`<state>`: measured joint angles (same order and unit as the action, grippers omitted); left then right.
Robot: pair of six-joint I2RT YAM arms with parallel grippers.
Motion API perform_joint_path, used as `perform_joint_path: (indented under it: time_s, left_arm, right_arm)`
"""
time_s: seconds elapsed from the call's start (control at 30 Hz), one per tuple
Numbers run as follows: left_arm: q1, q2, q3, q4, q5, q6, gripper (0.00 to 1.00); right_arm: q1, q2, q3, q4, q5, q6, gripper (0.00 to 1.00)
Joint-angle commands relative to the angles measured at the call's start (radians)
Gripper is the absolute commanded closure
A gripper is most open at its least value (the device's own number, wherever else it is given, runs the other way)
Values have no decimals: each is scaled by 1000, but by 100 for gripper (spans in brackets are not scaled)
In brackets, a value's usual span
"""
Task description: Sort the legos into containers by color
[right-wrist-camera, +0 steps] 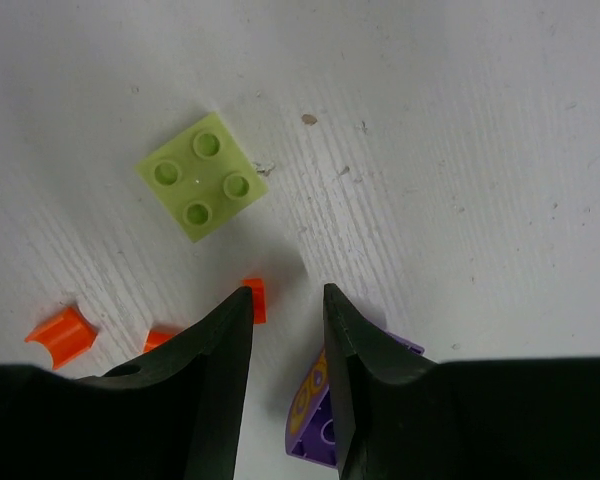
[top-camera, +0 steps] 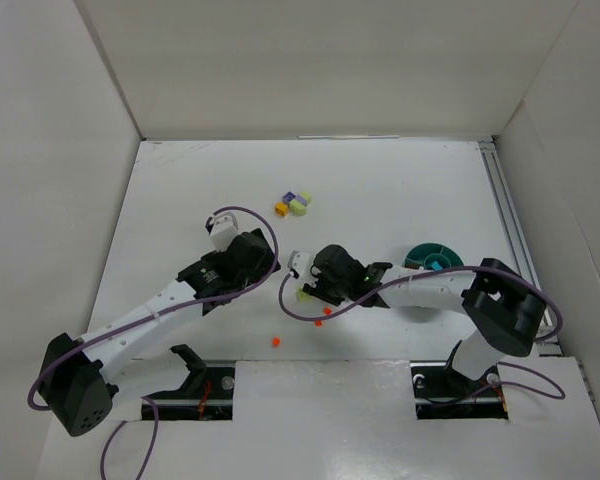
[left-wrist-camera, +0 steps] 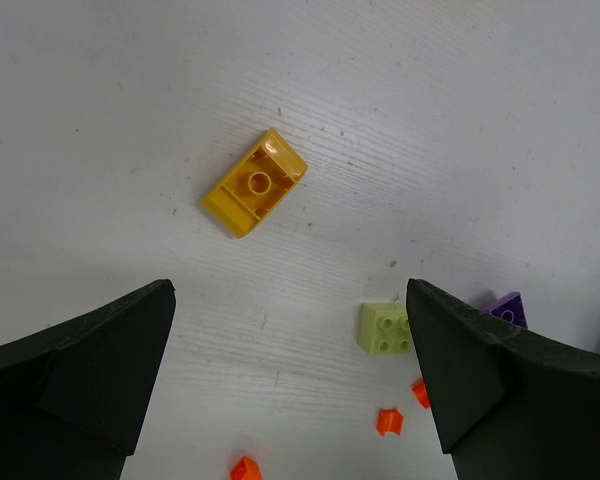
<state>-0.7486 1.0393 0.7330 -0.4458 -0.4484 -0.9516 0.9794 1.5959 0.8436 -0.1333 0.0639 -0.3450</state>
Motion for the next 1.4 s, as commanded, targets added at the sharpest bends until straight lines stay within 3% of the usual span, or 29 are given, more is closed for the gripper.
perform_joint_path:
  time_s: [0.0,0.3,0.53,0.77,0.9,0.97,1.23,1.37]
  left_arm:
    - [6,-2,3,7,-9,7,0]
    - [6,-2,3,7,-18,7,0]
    - [6,7,3,7,-18,16,0]
    - [6,7,3,7,-18,16,0]
    - [6,7,3,7,-18,16,0]
    - [6,7,3,7,-18,16,0]
    - [6,16,3,7,-18,16,0]
    - [6,16,3,7,-9,16,0]
  right_arm:
    - [10,24,31,43,4,9,60]
    - [10,26,9,43,-18,20,59]
    - [10,-14,-9,52,-58,1,49]
    - [10,18,2,52,11,9,48]
    - [10,41,2,52,31,32,59]
    - [10,41,2,43,31,32,59]
    - [10,-4,-9,43,54,41,79]
    - [10,-37,-9,43,54,31,83]
